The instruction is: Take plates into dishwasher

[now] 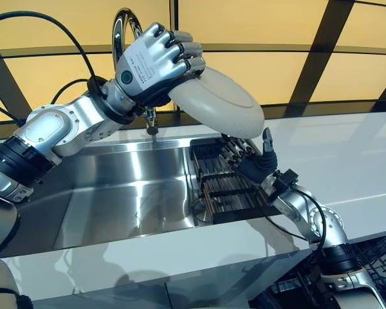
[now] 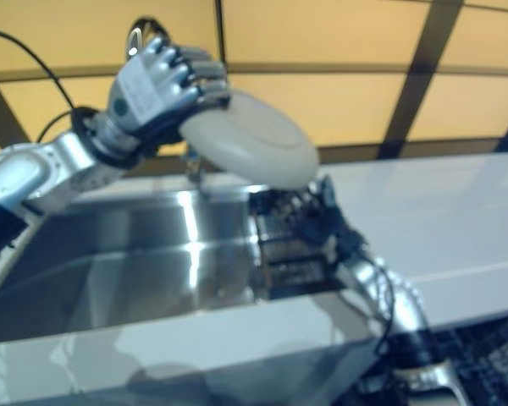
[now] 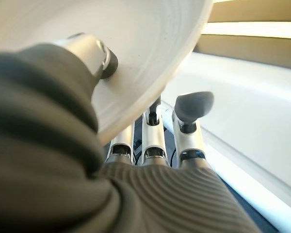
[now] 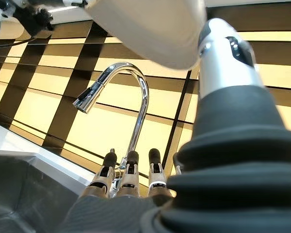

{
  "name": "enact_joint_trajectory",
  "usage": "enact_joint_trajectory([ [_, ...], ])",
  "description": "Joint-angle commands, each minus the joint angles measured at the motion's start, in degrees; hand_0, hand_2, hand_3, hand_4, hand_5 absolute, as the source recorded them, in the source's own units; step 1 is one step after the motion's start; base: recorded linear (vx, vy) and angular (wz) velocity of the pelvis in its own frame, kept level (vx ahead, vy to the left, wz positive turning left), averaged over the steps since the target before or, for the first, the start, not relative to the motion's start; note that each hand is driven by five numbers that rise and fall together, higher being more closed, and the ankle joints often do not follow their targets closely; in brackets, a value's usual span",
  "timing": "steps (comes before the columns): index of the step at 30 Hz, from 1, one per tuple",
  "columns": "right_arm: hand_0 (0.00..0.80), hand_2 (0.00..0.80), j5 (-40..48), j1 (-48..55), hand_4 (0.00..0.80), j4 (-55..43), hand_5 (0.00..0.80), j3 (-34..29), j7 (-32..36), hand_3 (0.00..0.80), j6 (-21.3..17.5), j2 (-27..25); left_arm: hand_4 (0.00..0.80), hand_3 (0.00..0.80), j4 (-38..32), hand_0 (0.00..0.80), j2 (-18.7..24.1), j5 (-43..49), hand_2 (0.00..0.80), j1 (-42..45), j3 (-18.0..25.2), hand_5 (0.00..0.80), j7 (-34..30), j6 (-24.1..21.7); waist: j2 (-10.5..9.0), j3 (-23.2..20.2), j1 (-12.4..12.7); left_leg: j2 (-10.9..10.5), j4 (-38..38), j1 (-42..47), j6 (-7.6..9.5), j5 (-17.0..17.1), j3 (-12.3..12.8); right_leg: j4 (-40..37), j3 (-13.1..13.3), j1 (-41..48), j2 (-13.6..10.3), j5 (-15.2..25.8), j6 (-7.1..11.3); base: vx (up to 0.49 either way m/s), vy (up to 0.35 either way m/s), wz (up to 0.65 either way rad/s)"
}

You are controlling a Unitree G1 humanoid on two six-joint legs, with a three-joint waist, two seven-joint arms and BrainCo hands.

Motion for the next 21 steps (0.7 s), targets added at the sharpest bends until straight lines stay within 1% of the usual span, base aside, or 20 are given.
enact_joint_trajectory([
  [1,0.0,0.0,3.2,-8.1,0.0,-3.6,0.0,-3.0,2.8,0.0,-3.2,-2.2,0.8,0.8,5.7,0.8,0.3,-3.8,0.8,-9.2,-2.2,0.8,-0.6,2.3,1.83,0.4,1.9,-1.4,0.2,2.0,-0.71,-4.9,0.6,0.2,-3.8,0.4,2.3,-0.6,2.38,0.0,0.0,0.0],
  [7,0.0,0.0,3.2,-8.8,0.0,-5.1,0.0,-3.5,3.1,0.0,-4.0,-2.7,0.8,0.8,7.4,0.8,0.3,-2.7,0.8,-7.4,-2.2,0.8,-0.8,0.9,1.9,0.3,1.8,-1.4,0.2,1.9,-0.85,-4.7,0.8,0.2,-3.8,0.2,2.4,-0.5,2.4,0.0,0.0,0.0],
  [11,0.0,0.0,3.2,-9.2,0.0,-5.5,0.0,-4.3,3.8,0.0,-5.1,-3.0,0.8,0.8,9.1,0.8,0.6,-2.3,0.8,-5.6,-1.4,0.8,0.1,-0.3,1.85,0.2,2.0,-1.3,0.2,1.8,-0.91,-4.6,0.8,0.2,-3.9,0.1,2.5,-0.5,2.31,0.0,0.0,0.0],
  [14,0.0,0.0,3.2,-9.3,0.0,-5.8,0.0,-5.0,2.9,0.0,-5.3,-3.0,0.8,0.8,9.3,0.8,0.9,-2.1,0.8,-5.1,-0.9,0.8,0.2,-0.2,1.84,0.2,2.0,-1.3,0.2,1.6,-0.94,-4.6,0.8,0.2,-3.7,0.0,2.5,-0.6,2.27,0.0,0.0,0.0],
  [21,0.0,0.0,3.2,-7.8,0.0,-5.2,0.0,-5.9,2.8,0.0,-3.8,-2.8,0.8,0.8,10.4,0.8,2.2,-2.6,0.8,-5.2,-0.3,0.8,0.7,0.8,2.04,0.0,1.9,-1.2,0.2,1.5,-1.02,-4.4,1.2,0.2,-3.7,-0.3,2.5,-0.4,2.28,0.0,0.0,0.0],
])
